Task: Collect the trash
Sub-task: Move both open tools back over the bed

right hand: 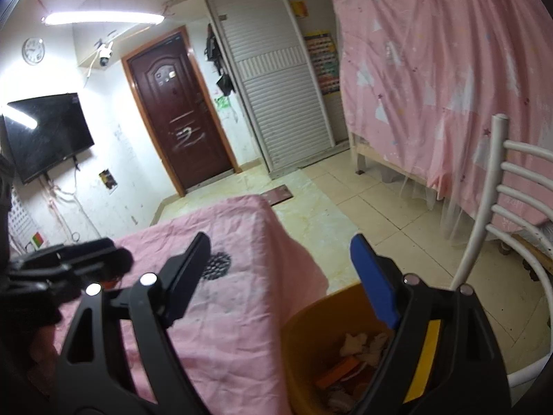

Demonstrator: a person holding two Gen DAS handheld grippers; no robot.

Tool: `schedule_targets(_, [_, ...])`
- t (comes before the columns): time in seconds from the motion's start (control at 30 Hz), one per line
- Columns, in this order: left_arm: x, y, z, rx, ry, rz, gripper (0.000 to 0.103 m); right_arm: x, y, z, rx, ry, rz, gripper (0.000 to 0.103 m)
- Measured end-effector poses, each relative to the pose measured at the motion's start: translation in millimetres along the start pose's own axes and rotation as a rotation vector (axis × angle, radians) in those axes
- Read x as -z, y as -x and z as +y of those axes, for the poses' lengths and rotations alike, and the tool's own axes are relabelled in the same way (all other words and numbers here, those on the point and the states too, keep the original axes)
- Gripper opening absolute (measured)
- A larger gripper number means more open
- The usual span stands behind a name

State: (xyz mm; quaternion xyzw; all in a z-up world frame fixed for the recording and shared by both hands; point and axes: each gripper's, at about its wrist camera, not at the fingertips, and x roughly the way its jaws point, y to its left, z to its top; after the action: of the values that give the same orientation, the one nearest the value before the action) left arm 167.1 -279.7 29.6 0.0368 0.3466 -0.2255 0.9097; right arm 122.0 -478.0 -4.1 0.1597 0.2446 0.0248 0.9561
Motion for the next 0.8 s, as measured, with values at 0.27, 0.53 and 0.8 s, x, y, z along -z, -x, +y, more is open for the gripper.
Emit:
schedule_targets(0.27, [0,28,43,-0.055,0.058,-0.054,0.065,5,-20,37,-0.041,0.048,0.045,0.080])
schedule_targets(0.53, [0,57,94,-0.113,0.128,-0.104,0.067,6,-36,79,-0.081,0.116,0.078,0.080])
schedule_targets(0.8, [0,80,143,-0.180,0.217,-0.139,0.068,6,-49,112,-0.116,0.172,0.099,0.080])
